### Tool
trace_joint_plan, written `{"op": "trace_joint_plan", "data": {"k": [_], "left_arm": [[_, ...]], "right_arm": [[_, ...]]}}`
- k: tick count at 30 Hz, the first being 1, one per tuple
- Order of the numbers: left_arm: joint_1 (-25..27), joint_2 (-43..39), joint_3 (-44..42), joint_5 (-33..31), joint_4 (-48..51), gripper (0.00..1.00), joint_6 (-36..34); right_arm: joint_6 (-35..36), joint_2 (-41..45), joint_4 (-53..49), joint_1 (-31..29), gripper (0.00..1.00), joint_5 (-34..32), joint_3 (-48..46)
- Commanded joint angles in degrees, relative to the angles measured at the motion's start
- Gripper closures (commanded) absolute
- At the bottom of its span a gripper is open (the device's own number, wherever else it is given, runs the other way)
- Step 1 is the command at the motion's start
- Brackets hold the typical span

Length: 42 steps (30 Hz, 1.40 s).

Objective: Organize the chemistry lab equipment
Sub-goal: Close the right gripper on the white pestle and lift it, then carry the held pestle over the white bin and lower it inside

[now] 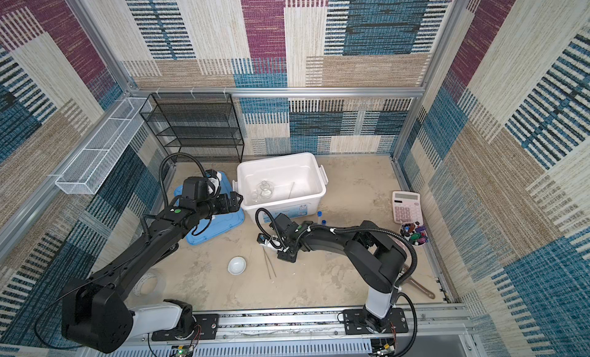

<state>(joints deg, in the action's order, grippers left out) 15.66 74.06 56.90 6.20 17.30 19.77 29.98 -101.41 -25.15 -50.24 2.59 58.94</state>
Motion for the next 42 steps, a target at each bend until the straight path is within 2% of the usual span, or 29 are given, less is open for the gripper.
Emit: {"op": "trace_joint_plan", "data": {"k": [1,15,42], "left_arm": [[0.0,-0.3,0.1,0.1,-1.5,0.01,1.5],[0.0,-0.2,0.0,-0.1,-1.4,0.01,2.4],[0.0,-1.3,-1.9,-0.8,-2.6,0.01,2.8]], "right_arm": [[-1.4,-0.4,0.5,0.2,0.8,0.3,0.3],[-4.7,0.7,2.2,2.5,0.85,4.9,1.7],[-8.0,11.9,5.2,9.6,0.86,20.0,6.7]]}}
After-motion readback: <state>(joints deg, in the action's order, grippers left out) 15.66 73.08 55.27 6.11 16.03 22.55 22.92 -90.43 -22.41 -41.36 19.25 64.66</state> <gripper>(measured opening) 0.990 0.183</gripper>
